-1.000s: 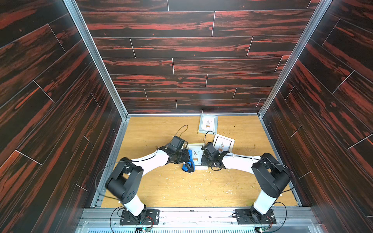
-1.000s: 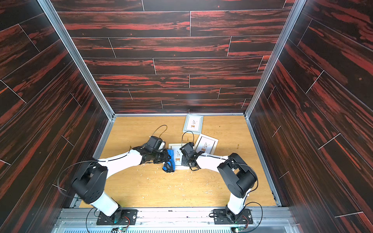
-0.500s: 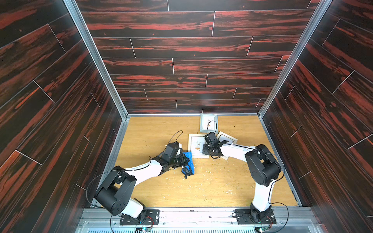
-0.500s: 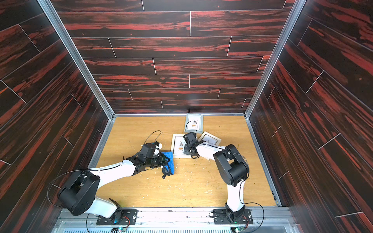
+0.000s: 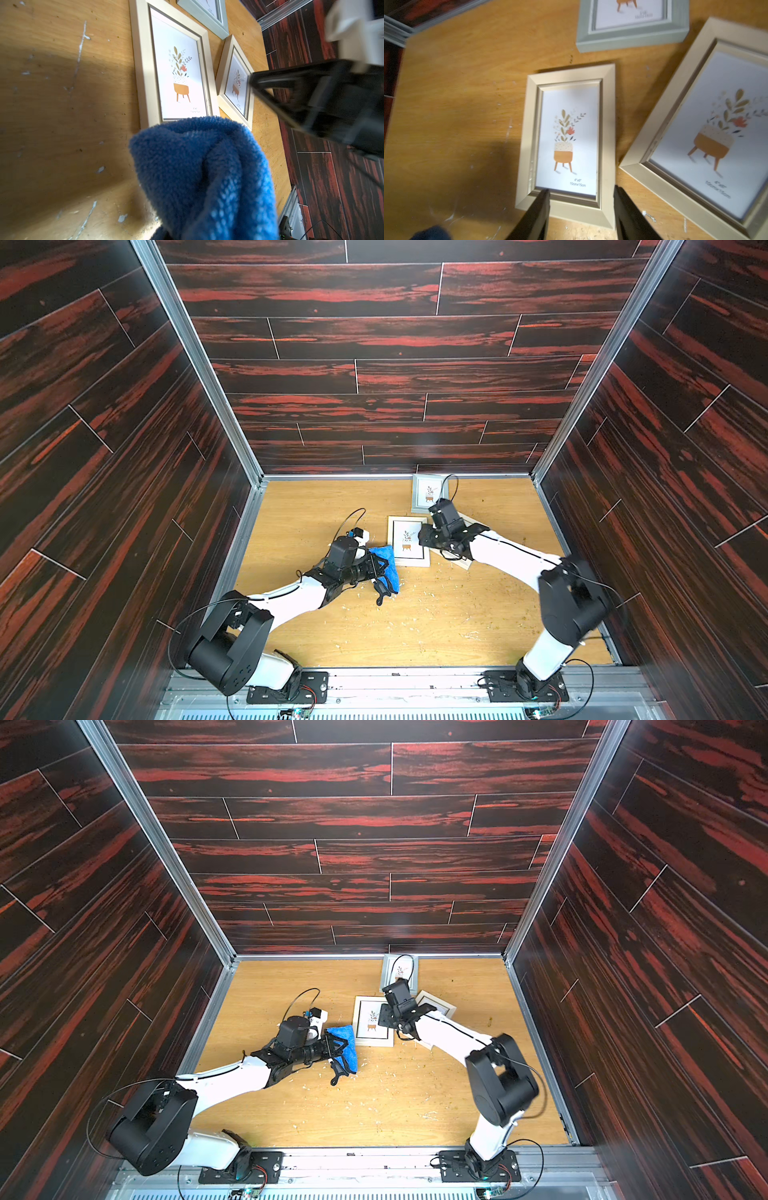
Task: Wipe the picture frame with a cloth
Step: Move the picture frame to the center of the board, then place the cleaning item at the center of the board.
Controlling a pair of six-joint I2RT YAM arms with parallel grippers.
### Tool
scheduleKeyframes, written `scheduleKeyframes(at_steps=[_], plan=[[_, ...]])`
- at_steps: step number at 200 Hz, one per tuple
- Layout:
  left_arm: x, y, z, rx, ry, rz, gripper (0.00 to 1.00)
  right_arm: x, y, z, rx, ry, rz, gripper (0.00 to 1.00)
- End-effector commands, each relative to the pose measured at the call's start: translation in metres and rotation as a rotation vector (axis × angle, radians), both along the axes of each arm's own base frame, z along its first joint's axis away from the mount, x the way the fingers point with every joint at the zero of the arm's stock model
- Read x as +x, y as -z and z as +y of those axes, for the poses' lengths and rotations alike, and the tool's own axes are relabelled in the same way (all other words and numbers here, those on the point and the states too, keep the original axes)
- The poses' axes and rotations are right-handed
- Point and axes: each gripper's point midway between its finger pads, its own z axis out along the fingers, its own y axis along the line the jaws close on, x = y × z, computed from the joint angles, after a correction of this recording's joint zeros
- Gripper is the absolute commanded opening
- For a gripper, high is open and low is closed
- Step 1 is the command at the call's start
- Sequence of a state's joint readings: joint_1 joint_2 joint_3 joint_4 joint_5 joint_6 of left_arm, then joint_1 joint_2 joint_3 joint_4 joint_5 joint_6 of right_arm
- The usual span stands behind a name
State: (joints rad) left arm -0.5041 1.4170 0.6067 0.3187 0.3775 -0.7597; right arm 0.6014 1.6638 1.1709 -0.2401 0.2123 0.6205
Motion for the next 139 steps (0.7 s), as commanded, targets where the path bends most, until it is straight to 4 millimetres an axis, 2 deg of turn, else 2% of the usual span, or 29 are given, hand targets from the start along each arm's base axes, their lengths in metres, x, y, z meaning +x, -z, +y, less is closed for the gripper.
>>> scheduleKeyframes(at_steps=[1, 45, 74, 101, 139], plan=[[0.003, -0.032, -0.001, -0.066, 0.018, -0.115, 0.0, -0.017, -0.004, -0.009, -0.005, -0.023, -0.001, 0.59], [0.002, -0.056, -0.001, -0.141, 0.024, -0.233, 0.0, -0.045, -0.04, -0.013, 0.079, -0.118, -0.113, 0.62], [-0.001, -0.083, -0.011, -0.257, 0.069, -0.328, 0.0, -0.075, -0.062, -0.003, 0.181, -0.275, -0.209, 0.62], [-0.005, -0.106, -0.014, -0.36, 0.085, -0.425, 0.01, -0.104, -0.074, 0.007, 0.278, -0.413, -0.282, 0.64], [-0.01, -0.121, -0.018, -0.428, 0.118, -0.483, 0.05, -0.138, -0.084, 0.022, 0.383, -0.589, -0.329, 0.65]])
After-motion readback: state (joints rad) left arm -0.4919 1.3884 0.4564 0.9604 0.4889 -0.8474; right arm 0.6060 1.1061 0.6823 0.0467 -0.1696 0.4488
